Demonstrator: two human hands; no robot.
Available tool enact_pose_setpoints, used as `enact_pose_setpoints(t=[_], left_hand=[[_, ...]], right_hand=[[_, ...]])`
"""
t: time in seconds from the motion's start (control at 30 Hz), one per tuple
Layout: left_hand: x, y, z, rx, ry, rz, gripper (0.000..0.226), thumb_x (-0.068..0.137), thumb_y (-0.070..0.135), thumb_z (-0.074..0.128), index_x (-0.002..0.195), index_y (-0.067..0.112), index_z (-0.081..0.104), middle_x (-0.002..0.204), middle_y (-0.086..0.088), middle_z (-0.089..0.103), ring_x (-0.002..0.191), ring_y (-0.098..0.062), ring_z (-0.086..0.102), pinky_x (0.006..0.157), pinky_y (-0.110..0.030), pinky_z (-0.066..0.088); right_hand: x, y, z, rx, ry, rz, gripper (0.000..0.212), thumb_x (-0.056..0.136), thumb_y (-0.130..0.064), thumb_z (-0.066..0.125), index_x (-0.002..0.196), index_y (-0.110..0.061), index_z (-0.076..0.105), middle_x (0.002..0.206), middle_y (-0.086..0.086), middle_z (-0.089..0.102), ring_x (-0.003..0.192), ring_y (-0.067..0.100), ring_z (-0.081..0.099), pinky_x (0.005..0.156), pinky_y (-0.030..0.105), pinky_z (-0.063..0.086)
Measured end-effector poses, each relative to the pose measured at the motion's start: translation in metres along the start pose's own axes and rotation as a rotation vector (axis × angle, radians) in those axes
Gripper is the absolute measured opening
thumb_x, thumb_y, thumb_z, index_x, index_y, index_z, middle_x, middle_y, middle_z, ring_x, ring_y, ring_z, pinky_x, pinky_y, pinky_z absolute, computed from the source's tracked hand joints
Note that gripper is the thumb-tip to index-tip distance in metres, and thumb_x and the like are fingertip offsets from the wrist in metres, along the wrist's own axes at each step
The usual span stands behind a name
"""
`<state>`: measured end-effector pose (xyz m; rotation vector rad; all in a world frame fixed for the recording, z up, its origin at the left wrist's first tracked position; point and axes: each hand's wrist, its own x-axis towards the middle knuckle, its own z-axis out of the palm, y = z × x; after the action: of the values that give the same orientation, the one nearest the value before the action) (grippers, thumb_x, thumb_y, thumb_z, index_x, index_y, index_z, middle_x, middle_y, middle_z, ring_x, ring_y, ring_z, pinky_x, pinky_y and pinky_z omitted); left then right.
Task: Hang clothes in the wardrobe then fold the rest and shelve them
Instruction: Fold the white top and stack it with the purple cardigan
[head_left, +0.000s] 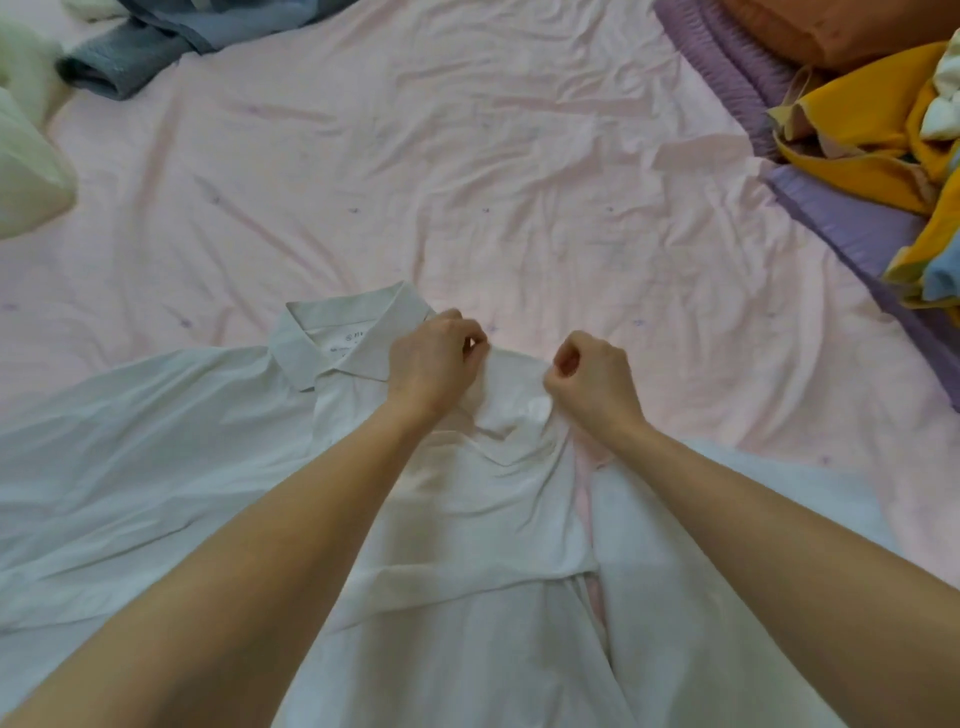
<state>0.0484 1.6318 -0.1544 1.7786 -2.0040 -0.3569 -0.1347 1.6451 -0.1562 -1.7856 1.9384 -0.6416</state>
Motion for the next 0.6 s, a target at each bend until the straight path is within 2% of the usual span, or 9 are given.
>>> enact_pose_setpoints(t=[0.07, 0.13, 0.2, 0.3, 0.33, 0.4, 0.43, 0.5, 0.6], left_hand=[[0.011, 0.019, 0.001, -0.151, -0.009, -0.027, 0.015, 0.094, 0.024, 0.056, 0.092, 0.017, 0.069, 0.087, 0.006, 0.057, 0.075, -0.013, 0.052, 0.065, -0.029, 0.04], [0.024, 0.038, 0.006, -0.394, -0.033, -0.117, 0.01, 0.094, 0.016, 0.056, 0.093, 0.012, 0.065, 0.088, 0.002, 0.061, 0.074, -0.016, 0.059, 0.07, -0.027, 0.044], [0.03, 0.046, 0.013, -0.567, -0.087, -0.228, 0.015, 0.094, 0.012, 0.055, 0.109, 0.012, 0.058, 0.103, 0.001, 0.061, 0.088, -0.018, 0.063, 0.078, -0.026, 0.045], [0.023, 0.047, 0.026, -0.477, -0.102, -0.282, 0.029, 0.092, 0.003, 0.049, 0.12, 0.011, 0.051, 0.119, -0.004, 0.052, 0.102, -0.019, 0.055, 0.083, -0.024, 0.04], [0.016, 0.045, 0.027, -0.435, -0.038, -0.314, 0.029, 0.089, -0.001, 0.046, 0.115, 0.01, 0.053, 0.115, -0.004, 0.052, 0.097, -0.019, 0.054, 0.079, -0.022, 0.037], [0.0, 0.04, 0.027, -0.372, 0.067, -0.385, 0.018, 0.089, 0.004, 0.047, 0.102, 0.012, 0.056, 0.1, -0.001, 0.054, 0.087, -0.018, 0.052, 0.073, -0.026, 0.038], [-0.007, 0.038, 0.027, -0.347, 0.025, -0.416, 0.008, 0.091, 0.014, 0.049, 0.095, 0.014, 0.057, 0.093, 0.002, 0.058, 0.084, -0.019, 0.055, 0.073, -0.031, 0.042], [-0.016, 0.031, 0.025, -0.295, -0.183, -0.43, 0.031, 0.094, 0.037, 0.049, 0.078, 0.014, 0.061, 0.079, 0.003, 0.067, 0.081, -0.02, 0.062, 0.076, -0.035, 0.049], [-0.026, 0.023, 0.014, -0.368, -0.441, -0.337, 0.054, 0.091, 0.057, 0.049, 0.069, 0.01, 0.066, 0.069, 0.005, 0.065, 0.068, -0.015, 0.058, 0.067, -0.03, 0.045]], right_hand=[[0.014, 0.003, -0.014, 0.154, 0.023, 0.128, 0.005, 0.073, -0.004, 0.062, 0.075, -0.009, 0.063, 0.068, 0.004, 0.066, 0.063, 0.017, 0.063, 0.061, 0.026, 0.05], [0.027, 0.011, -0.022, 0.277, 0.014, 0.274, 0.009, 0.072, 0.004, 0.061, 0.075, -0.005, 0.064, 0.065, 0.009, 0.067, 0.06, 0.019, 0.066, 0.063, 0.027, 0.056], [0.035, 0.023, -0.021, 0.289, 0.02, 0.389, 0.013, 0.074, 0.008, 0.06, 0.077, -0.004, 0.063, 0.076, 0.012, 0.069, 0.063, 0.02, 0.065, 0.062, 0.023, 0.056], [0.035, 0.042, -0.019, 0.18, 0.035, 0.398, 0.014, 0.079, 0.002, 0.06, 0.088, -0.009, 0.063, 0.092, 0.011, 0.068, 0.08, 0.022, 0.064, 0.068, 0.027, 0.051], [0.032, 0.043, -0.018, 0.175, 0.026, 0.334, 0.013, 0.081, -0.001, 0.059, 0.089, -0.01, 0.063, 0.094, 0.009, 0.068, 0.084, 0.022, 0.063, 0.073, 0.028, 0.049], [0.026, 0.035, -0.017, 0.142, -0.012, 0.054, 0.022, 0.081, 0.001, 0.049, 0.093, -0.01, 0.065, 0.097, 0.005, 0.064, 0.085, 0.018, 0.056, 0.073, 0.025, 0.041], [0.025, 0.03, -0.018, 0.103, -0.057, -0.127, 0.034, 0.077, 0.006, 0.043, 0.094, -0.011, 0.067, 0.101, 0.004, 0.063, 0.086, 0.017, 0.053, 0.073, 0.025, 0.039], [0.025, 0.021, -0.019, 0.012, -0.198, -0.385, 0.052, 0.068, 0.013, 0.036, 0.097, -0.015, 0.07, 0.108, -0.001, 0.062, 0.09, 0.017, 0.049, 0.077, 0.027, 0.04], [0.028, 0.016, -0.023, -0.242, -0.522, -0.502, 0.043, 0.079, 0.006, 0.042, 0.099, -0.02, 0.071, 0.107, -0.009, 0.063, 0.091, 0.013, 0.041, 0.077, 0.027, 0.038]])
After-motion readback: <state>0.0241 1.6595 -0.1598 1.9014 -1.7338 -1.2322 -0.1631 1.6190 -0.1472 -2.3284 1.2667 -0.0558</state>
